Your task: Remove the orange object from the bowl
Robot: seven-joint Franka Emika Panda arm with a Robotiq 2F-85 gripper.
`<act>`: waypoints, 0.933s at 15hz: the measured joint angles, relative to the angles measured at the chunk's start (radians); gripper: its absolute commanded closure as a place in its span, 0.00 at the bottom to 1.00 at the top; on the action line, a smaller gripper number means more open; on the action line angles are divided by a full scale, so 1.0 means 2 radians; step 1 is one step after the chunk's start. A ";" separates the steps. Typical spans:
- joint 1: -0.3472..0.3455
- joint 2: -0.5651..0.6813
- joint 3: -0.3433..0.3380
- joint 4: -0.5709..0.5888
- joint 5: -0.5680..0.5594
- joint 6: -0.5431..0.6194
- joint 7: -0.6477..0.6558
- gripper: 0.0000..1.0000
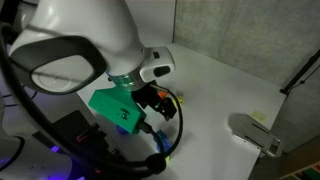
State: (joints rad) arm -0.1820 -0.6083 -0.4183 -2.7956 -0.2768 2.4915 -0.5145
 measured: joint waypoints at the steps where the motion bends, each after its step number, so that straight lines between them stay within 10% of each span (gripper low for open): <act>1: 0.000 0.000 0.000 0.000 0.000 0.000 0.000 0.00; 14: 0.005 0.013 0.019 0.004 0.015 0.000 0.001 0.00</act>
State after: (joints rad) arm -0.1713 -0.5816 -0.3804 -2.7878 -0.2460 2.4907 -0.5117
